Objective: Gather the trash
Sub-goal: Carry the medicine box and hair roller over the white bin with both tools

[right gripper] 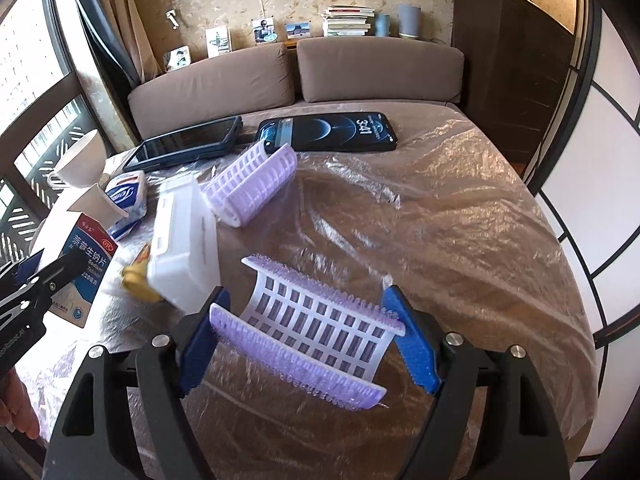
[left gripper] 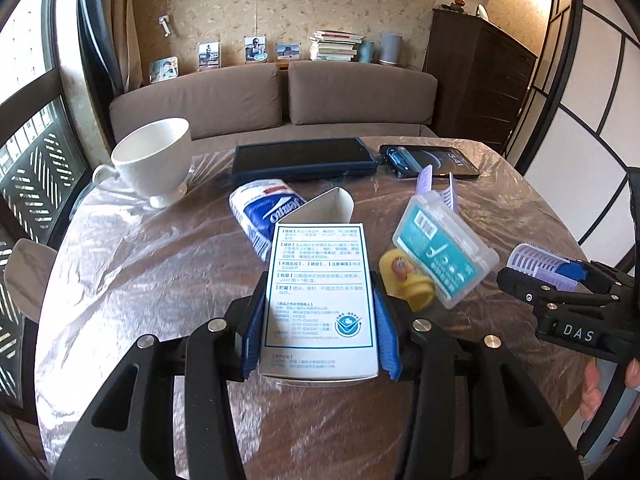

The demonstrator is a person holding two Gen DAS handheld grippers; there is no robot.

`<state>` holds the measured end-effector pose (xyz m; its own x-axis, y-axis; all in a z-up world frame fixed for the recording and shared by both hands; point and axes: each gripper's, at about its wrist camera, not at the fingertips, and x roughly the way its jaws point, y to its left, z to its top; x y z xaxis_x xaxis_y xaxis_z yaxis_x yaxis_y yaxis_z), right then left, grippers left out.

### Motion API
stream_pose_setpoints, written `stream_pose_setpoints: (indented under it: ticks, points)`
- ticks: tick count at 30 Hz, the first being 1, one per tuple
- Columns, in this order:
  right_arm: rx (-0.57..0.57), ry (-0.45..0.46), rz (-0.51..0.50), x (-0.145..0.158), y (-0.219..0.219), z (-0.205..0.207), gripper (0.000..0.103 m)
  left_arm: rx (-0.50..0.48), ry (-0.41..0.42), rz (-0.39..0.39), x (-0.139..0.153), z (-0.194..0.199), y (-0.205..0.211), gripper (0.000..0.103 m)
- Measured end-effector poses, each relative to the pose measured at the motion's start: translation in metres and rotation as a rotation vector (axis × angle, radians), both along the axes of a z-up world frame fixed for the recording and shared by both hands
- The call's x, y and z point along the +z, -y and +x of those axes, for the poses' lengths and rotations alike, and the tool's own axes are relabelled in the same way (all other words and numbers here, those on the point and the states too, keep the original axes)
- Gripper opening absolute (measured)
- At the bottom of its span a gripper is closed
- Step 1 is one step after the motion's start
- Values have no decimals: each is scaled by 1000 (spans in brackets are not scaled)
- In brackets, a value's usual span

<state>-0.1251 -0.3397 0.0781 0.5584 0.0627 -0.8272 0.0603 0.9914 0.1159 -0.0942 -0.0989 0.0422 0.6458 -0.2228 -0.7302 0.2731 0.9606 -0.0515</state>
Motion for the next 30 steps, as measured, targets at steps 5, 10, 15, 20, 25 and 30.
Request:
stream_pose_setpoints:
  ticks: [5,10,15,20,25,30]
  points:
    - [23,-8,7,3,-3,-11,77,5,-16,2,-2,-12,-3,48]
    - [46,-15,5,6,-7,-22,77,14,-31,5,-5,-23,-3,48]
    - [66,-26,7,7,-11,-33,77,37,-49,-6,-9,-34,-4,48]
    - [84,-29,14,9,-16,-43,77,57,-57,-15,-10,-44,-4,48]
    - [97,-23,9,14,-18,-54,77,76,-62,-22,-10,-55,-4,48]
    - [103,-22,6,16,-18,-61,77,94,-57,-15,-8,-67,-5,48]
